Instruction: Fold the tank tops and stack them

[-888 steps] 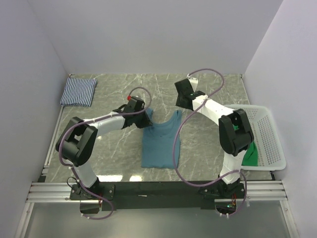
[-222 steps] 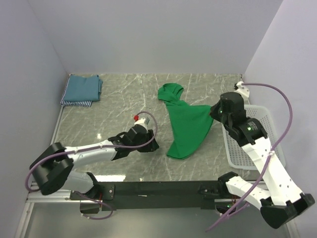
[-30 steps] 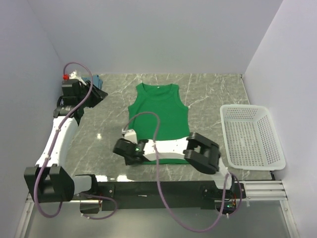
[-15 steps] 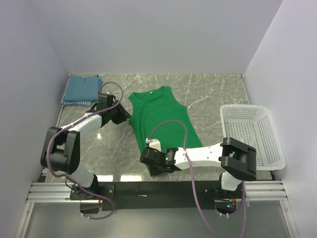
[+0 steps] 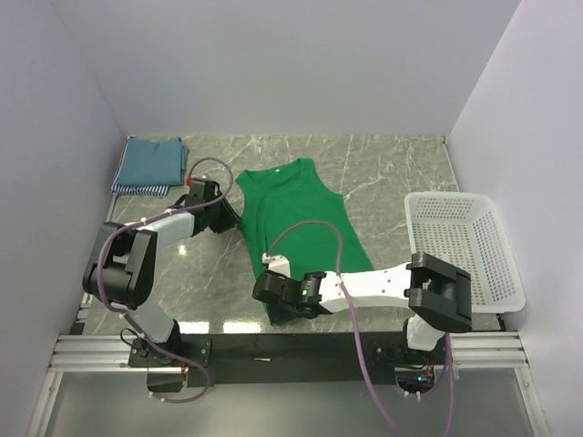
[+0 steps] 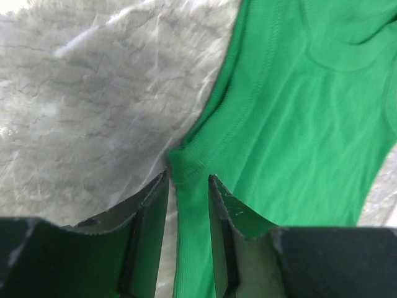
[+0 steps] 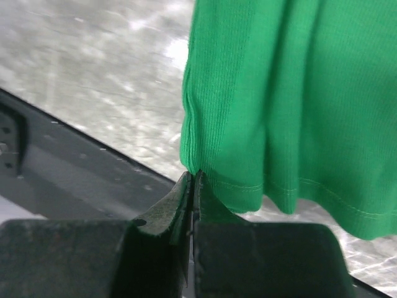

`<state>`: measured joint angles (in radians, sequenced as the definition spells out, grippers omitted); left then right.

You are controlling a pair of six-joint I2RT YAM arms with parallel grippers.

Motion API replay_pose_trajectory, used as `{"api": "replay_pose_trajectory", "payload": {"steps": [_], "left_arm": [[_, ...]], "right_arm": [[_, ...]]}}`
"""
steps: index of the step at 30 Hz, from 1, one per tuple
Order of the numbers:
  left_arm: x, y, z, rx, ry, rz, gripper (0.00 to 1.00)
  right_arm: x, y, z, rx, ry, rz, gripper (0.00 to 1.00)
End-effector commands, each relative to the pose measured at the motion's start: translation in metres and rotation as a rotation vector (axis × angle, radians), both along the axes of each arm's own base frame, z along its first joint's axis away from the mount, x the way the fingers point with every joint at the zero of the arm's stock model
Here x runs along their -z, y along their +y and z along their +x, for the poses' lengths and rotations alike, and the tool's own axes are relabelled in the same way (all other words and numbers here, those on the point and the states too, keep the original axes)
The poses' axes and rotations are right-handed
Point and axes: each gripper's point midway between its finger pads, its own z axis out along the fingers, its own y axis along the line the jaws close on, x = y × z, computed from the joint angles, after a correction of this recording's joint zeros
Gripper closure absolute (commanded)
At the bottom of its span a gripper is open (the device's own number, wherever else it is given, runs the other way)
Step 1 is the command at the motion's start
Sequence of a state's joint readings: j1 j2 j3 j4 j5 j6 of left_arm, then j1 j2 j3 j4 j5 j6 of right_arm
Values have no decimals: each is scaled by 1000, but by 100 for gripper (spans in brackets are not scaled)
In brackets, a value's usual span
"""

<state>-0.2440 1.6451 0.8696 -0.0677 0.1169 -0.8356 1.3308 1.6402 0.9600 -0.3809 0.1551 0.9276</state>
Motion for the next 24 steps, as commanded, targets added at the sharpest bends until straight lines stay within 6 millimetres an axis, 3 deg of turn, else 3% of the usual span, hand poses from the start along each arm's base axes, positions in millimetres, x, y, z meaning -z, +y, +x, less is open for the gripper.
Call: {"api": "replay_pose_trajectory", "payload": {"steps": [1,9,13,16,24], "left_arm": [[6,-4,7,-1,-18,5,63],[19,-4,11,-15,2,55,68],[21,3,13,-31,14,101,92],[9,23,16,-106,-9,183,99],[-22,63,25,-227,-49,263,99]], "right_arm": [[-25,21,2,-3,-20,68,100],[-31,25,3,-3,-24,77,100],[-33,31,2,-15,-16,89,100],[-33,43,-4,-45,13,114,100],[-29,95,-21,-124,91,164,100]]}}
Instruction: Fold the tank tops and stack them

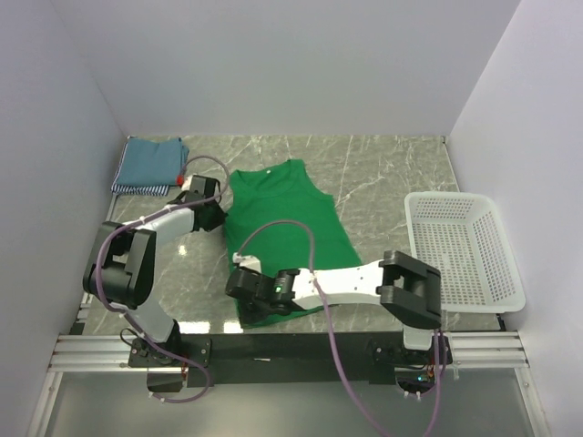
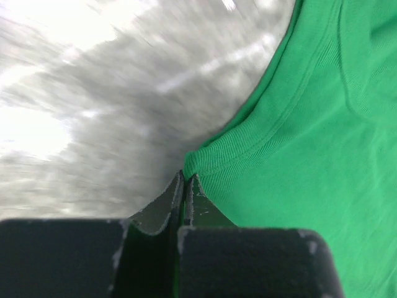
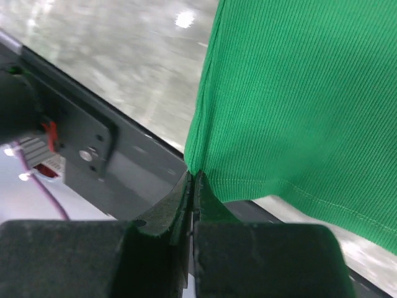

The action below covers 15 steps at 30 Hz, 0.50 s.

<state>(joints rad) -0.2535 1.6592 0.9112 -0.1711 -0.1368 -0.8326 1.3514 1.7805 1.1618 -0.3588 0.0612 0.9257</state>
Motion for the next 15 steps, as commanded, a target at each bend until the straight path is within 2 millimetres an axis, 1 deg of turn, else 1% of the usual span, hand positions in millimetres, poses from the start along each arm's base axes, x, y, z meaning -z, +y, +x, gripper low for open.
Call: {"api": "replay_pose_trajectory", "payload": {"steps": [1,3,4,6,7,8,9,10,11,12,13,14,15], "left_arm": [[-30,28,18,-78,-60,64,99],[-34,33,20,-86,-60,64,99],[-36,38,20,-96,-58,65,100],[-39,41,22,-97,-60,68,99],[-39,42,22,-96,-57,69,99],[-40,42,21,-94,-53,70,99],[-43,41,23,-90,-56,66,99],[-45,40,24,-87,-61,61,99],[-47,38,25,-78,-66,52,99],[-51,36,28,-76,-75,46,99],[-52,35,29,-73,-75,42,100],[-57,33,33,-71,-86,32,99],[-58,29,34,-59,-85,18,99]], "right_arm": [[-18,39,-10,-60,35,92,100],[-21,49,-13,-82,48,104,100],[-31,57,-11,-86,41,127,100],[-36,58,-7,-84,26,118,100],[-41,60,-6,-83,19,127,100],[-43,58,-2,-72,11,125,100],[-50,57,-1,-68,7,140,100],[-47,51,2,-60,9,133,100],[-50,48,8,-45,6,139,100],[-58,44,11,-37,-2,156,100],[-54,36,12,-32,0,145,100],[-56,33,14,-22,-1,155,100],[-64,28,20,-8,-9,172,100]]}}
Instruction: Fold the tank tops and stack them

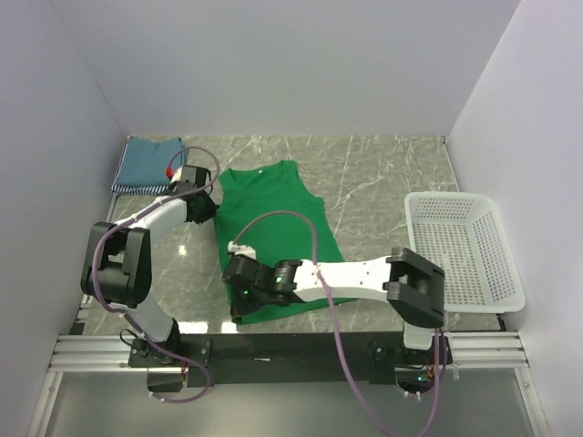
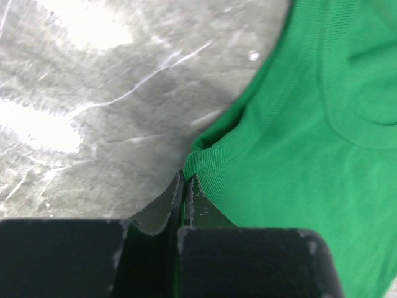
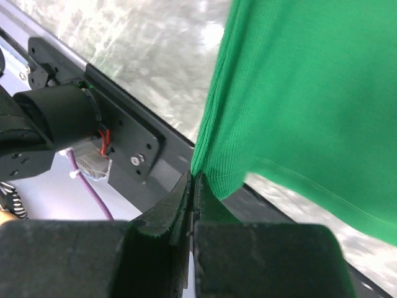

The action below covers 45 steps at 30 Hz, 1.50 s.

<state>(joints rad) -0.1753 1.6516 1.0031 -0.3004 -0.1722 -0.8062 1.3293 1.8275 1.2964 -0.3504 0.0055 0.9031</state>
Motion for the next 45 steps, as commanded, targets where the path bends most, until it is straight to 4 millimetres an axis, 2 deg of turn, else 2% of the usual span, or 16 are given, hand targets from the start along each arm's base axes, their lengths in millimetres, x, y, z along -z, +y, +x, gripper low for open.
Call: {"api": "replay_pose_trajectory", "payload": {"steps": [1,2,4,6,9,11,12,13,14,18,27,34,38,39,41,45], "left_arm": [[-37,-11,25,27,-101,-31,100],[-42,-13,29,28,-110,-37,99],[-42,-23,31,47,-108,-47,98],[-49,-32,37,53,-122,-55,98],[-57,-52,44,84,-139,-60,96],[-58,-67,49,104,-135,-65,96],[-57,-72,51,110,-133,-66,96],[-51,-80,51,127,-116,-62,96],[-55,-87,56,132,-127,-67,96],[-50,-115,60,175,-114,-71,97],[-31,-159,66,231,-81,-66,97],[-19,-175,62,260,-65,-60,96],[-17,-182,60,282,-73,-68,88],[-17,-182,60,286,-75,-66,82],[-20,-184,60,300,-91,-68,75],[-43,-182,62,313,-148,-62,63]], "right_arm": [[-27,-19,11,31,-12,61,100],[-34,-22,13,40,-14,83,100],[-25,-37,22,78,-25,63,100],[-30,-45,27,102,-30,84,100],[-17,-71,33,151,-22,71,100],[-20,-81,42,190,-30,88,100],[-10,-91,41,204,-25,68,100],[-8,-97,45,223,-28,67,100],[-13,-100,47,235,-30,89,100],[2,-121,47,280,-25,71,100],[24,-154,45,343,-13,55,100],[42,-162,37,347,16,55,100],[51,-168,35,356,21,43,100],[52,-170,35,360,19,37,100],[53,-174,34,358,11,19,90],[37,-178,39,380,-46,16,73]]}}
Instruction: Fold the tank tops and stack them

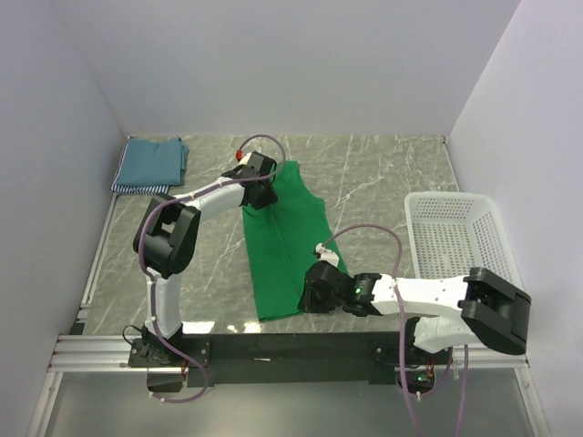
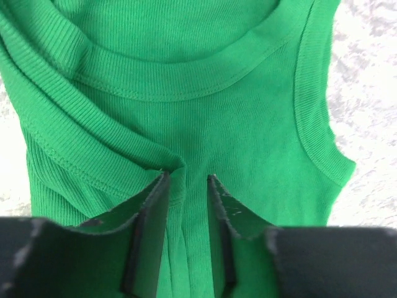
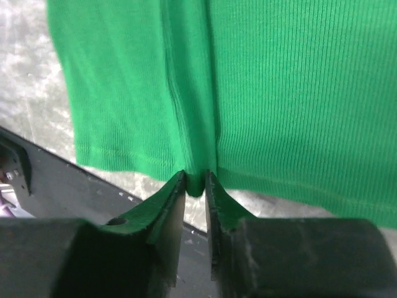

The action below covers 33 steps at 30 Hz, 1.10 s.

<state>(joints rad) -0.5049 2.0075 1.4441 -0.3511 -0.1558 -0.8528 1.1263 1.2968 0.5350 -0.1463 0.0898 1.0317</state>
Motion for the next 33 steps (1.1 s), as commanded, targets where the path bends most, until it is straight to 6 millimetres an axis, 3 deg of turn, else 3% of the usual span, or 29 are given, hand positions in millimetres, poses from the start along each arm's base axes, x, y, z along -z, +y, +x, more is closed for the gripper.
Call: {"api": "replay_pose_trajectory", "payload": {"steps": [1,6,9,12,20,25,33], "left_arm": [[-49,-3,16,9,-134,-24,62],[-72,21,24,-47,-168,-33,64],[-68,36,28,-77,-146,-13,70],[-63,38,28,-66,-135,-32,78],[-42,16,20,4,-91,-17,64],[-21,9,8,-15,-55,17,64],[-9,8,2,-29,-33,51,65]], "right_arm": [[-25,-4,8,27,-80,4,68],[-57,-9,16,53,-157,6,64],[-69,-11,24,66,-193,-12,63],[-73,-4,27,47,-207,-27,63],[-46,1,20,2,-196,-144,63],[-33,7,15,-38,-203,-224,63],[-22,14,13,-58,-213,-305,62]]}}
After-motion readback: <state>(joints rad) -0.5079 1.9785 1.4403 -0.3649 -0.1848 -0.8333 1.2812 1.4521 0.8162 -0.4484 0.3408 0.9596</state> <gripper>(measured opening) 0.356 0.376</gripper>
